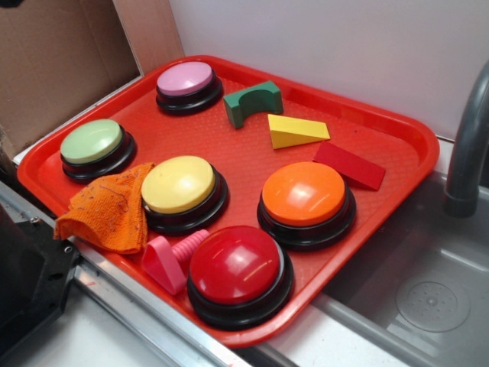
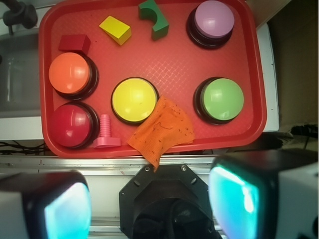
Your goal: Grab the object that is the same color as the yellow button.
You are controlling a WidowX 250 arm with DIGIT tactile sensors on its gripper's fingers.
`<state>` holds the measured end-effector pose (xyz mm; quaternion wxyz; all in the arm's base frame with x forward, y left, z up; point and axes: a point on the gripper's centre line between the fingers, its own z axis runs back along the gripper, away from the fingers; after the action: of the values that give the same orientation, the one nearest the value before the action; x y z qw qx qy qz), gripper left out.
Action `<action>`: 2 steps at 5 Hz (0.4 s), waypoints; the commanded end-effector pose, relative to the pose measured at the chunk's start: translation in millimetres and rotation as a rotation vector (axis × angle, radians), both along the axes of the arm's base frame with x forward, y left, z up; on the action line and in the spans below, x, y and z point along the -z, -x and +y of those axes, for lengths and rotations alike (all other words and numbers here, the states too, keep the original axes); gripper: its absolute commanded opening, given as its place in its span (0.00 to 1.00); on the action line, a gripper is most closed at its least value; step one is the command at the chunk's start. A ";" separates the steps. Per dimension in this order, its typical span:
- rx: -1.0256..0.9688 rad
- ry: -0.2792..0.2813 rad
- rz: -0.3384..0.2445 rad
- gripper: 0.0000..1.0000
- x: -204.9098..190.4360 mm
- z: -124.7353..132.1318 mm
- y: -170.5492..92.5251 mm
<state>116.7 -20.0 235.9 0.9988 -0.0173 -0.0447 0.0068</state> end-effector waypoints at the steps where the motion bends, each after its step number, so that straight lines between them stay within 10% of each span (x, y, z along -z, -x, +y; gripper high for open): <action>1: 0.000 0.000 0.000 1.00 0.0 0.0 0.0; 2: 0.062 -0.018 -0.041 1.00 10.4 -5.7 -23.6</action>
<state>137.3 -23.8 220.9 0.9984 -0.0082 -0.0530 -0.0176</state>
